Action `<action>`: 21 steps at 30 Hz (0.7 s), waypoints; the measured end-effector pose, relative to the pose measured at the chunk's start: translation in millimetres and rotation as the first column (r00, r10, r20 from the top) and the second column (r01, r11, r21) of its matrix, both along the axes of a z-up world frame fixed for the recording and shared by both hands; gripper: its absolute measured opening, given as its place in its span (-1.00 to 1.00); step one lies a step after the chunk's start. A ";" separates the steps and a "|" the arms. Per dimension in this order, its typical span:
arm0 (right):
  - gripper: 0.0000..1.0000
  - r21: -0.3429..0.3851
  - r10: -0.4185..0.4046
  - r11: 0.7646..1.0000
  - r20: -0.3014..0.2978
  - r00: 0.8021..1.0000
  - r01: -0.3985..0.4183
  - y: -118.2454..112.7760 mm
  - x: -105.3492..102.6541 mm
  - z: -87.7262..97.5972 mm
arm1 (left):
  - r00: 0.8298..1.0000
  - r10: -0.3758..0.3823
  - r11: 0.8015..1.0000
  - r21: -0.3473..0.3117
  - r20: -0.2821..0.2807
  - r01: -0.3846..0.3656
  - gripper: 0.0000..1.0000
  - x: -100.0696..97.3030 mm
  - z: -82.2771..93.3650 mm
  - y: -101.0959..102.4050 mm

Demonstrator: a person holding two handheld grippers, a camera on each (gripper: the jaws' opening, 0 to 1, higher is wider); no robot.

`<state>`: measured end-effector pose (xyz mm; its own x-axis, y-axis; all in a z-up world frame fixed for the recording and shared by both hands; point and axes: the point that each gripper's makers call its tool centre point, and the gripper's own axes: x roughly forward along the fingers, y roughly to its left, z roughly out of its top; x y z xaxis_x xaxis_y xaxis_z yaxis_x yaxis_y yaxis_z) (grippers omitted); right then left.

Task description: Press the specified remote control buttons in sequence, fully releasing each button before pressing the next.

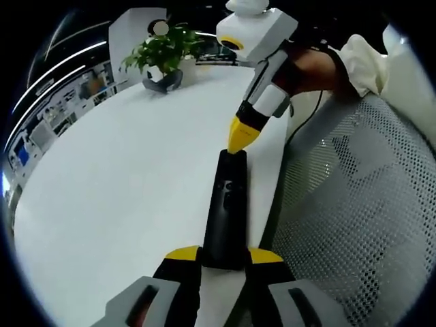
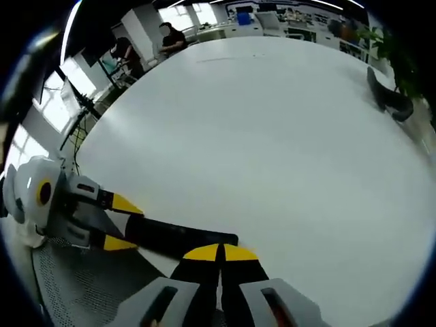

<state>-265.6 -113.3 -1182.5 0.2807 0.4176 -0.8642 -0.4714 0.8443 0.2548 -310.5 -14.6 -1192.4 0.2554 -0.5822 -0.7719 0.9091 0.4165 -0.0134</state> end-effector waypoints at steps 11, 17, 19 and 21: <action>-1.00 0.022 0.053 0.998 -0.002 0.999 -0.053 10.7 -4.4 -1.0 | 1.000 0.000 1.000 -0.015 0.005 0.000 -0.51 1.9 -0.6 -2.1; -1.00 0.014 0.053 0.999 0.002 0.999 -0.053 9.7 -4.3 -0.6 | 1.000 0.010 0.999 -0.032 -0.003 -0.010 -0.51 1.9 -0.1 -2.2; -1.00 0.015 0.052 0.999 0.000 0.999 -0.052 9.6 -4.3 -0.7 | 1.000 0.010 0.999 -0.032 0.003 -0.010 -0.51 1.9 -0.1 -2.7; -1.00 0.017 0.048 0.999 -0.002 0.999 -0.047 9.5 -4.2 -0.7 | 1.000 0.009 1.000 -0.030 0.004 -0.009 -0.51 2.0 -0.2 -2.6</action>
<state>-269.7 -103.8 -1183.1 0.2578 0.4449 -0.8577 -0.5101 0.8166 0.2702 -308.5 -17.2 -1192.7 0.2639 -0.6026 -0.7531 0.9054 0.4240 -0.0220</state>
